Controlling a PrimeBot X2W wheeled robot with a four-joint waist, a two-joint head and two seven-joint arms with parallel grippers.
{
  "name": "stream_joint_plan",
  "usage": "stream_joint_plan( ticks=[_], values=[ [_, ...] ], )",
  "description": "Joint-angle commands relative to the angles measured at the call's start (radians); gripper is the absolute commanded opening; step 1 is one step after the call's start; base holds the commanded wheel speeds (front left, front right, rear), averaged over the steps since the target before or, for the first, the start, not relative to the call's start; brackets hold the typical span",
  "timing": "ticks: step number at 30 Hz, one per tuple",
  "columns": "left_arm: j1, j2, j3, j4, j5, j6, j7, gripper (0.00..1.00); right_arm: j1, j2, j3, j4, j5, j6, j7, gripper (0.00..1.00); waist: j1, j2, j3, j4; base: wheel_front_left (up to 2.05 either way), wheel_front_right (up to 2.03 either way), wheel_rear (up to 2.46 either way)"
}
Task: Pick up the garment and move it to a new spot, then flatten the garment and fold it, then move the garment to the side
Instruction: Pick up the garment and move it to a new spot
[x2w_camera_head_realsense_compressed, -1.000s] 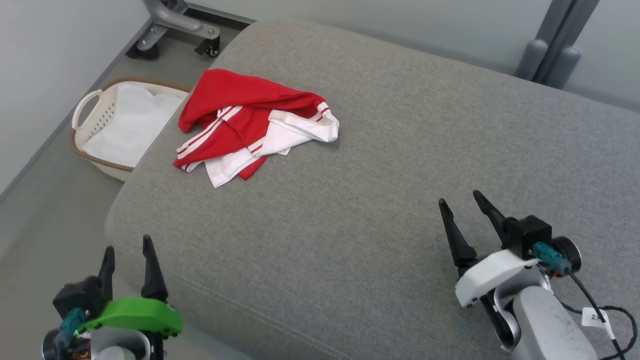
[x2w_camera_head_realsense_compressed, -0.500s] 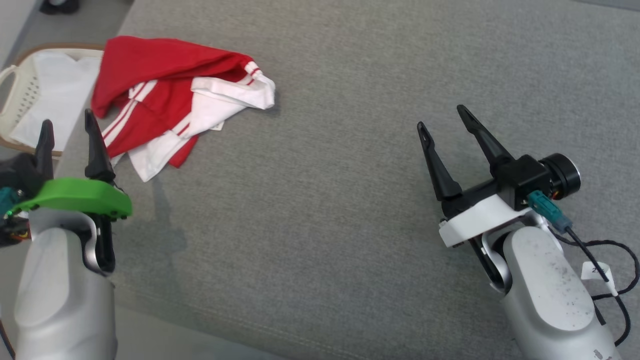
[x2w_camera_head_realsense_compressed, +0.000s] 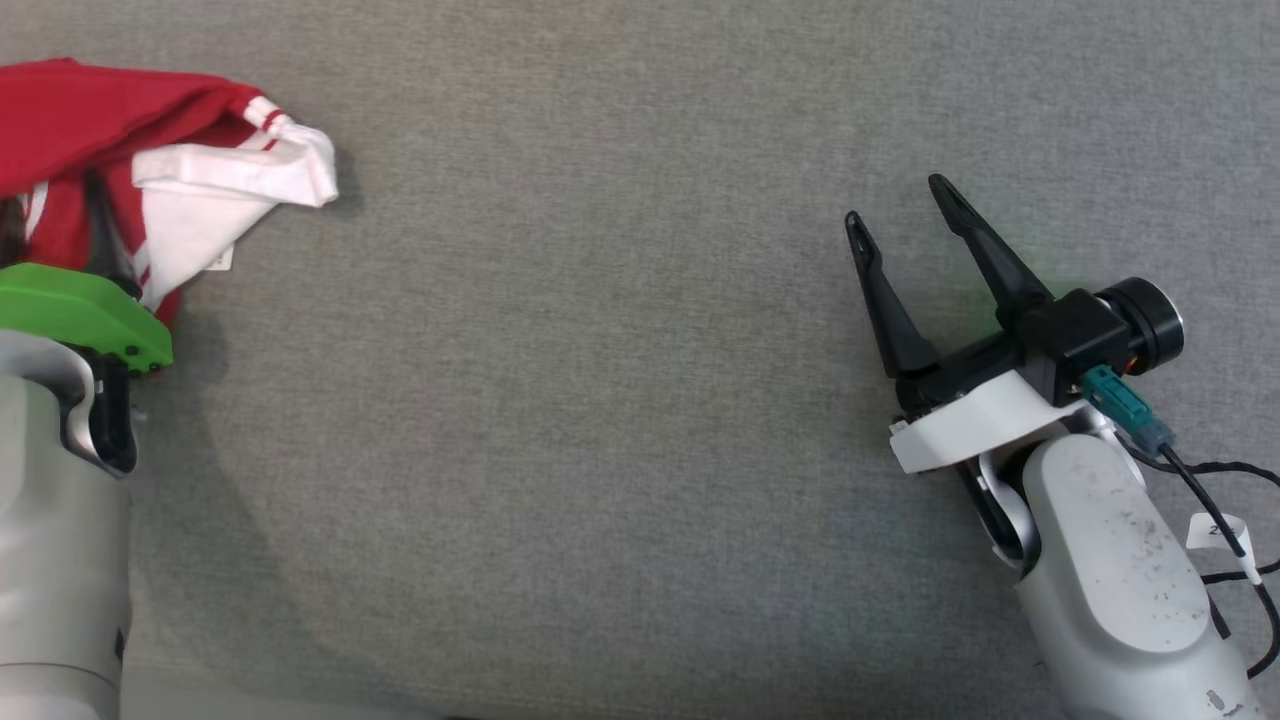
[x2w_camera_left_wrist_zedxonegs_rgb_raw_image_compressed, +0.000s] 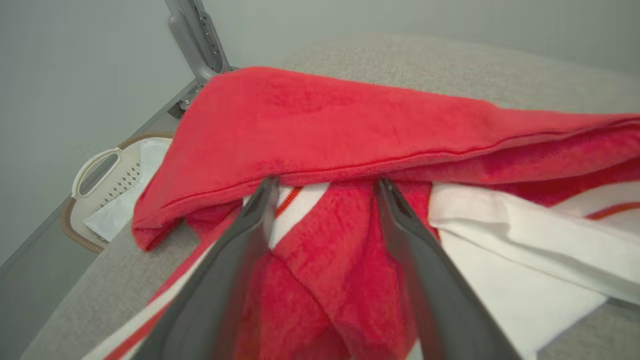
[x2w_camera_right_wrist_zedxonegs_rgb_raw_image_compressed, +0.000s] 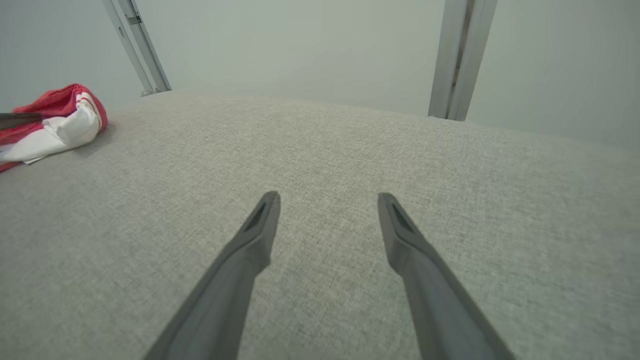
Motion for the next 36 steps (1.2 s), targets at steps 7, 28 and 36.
stream_joint_plan(
  ticks=[7,28,36],
  values=[
    [-0.025,-0.006,-0.029,0.160,-0.014,0.000,0.018,0.00,-0.004,-0.001,-0.020,0.012,0.013,-0.002,-0.001,1.00,0.0000,-0.0001,0.020,-0.047,0.00,0.00,0.00],
    [0.071,-0.065,-0.189,-0.472,0.046,0.000,-0.039,0.00,0.142,0.021,-0.051,0.068,0.129,-0.002,-0.002,1.00,0.0000,-0.0001,-0.281,-0.198,0.00,0.00,0.00],
    [0.114,-0.196,-0.421,-0.482,-0.033,0.000,-0.038,0.00,0.192,0.022,-0.040,0.071,0.159,-0.002,-0.002,1.00,0.0000,-0.0001,-0.309,-0.351,0.00,0.00,0.00]
  ],
)
